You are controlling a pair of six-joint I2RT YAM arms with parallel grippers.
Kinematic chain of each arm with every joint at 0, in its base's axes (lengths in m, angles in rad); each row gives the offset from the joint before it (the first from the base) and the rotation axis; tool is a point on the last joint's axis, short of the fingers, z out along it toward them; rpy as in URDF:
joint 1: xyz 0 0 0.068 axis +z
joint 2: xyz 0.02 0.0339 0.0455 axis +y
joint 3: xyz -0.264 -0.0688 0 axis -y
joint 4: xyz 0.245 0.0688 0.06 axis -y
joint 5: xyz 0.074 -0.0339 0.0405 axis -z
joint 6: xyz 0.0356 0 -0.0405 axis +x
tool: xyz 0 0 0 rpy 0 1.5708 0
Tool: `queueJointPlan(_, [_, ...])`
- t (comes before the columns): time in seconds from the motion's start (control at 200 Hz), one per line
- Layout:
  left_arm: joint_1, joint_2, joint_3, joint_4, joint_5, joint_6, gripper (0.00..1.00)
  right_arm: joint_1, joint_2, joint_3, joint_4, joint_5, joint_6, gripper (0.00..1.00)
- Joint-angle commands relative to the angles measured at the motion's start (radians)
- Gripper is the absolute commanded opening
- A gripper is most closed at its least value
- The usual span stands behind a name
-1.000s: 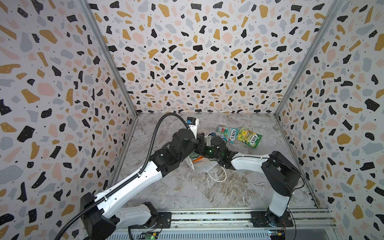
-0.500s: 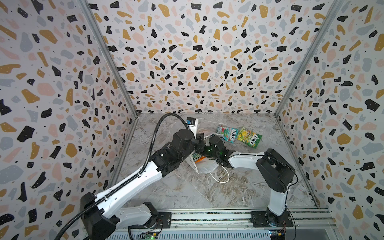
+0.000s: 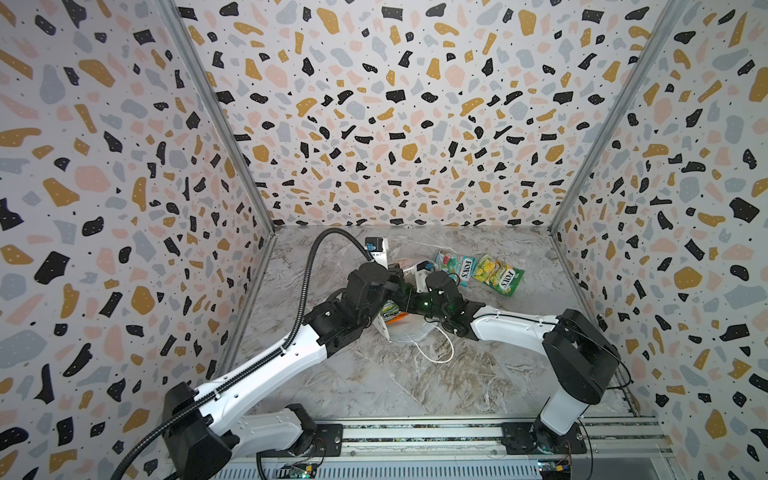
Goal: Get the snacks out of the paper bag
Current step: 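Reach the right gripper deep into the bag toward the remaining packs, then grasp the green Spring Tea pack with the right gripper and pull out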
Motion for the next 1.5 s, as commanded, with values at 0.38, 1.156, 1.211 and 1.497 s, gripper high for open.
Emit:
queueJointPlan(0.38, [-0.003,-0.009,-0.016,0.06,-0.06,-0.029,0.0,0.005,-0.326,-0.027,-0.276,-0.009,-0.269,0.0])
queueJointPlan(1.156, [-0.002,0.002,-0.008,0.054,-0.06,-0.018,0.0,-0.005,-0.711,0.114,-0.601,0.117,-0.541,0.0])
queueJointPlan(1.211, [-0.003,0.002,-0.008,0.053,-0.059,-0.018,0.0,-0.014,-0.725,0.123,-0.627,0.163,-0.541,0.0])
queueJointPlan(1.497, [-0.003,-0.005,-0.004,0.044,-0.058,-0.015,0.0,-0.18,-0.788,0.089,-0.728,0.256,-0.524,0.0])
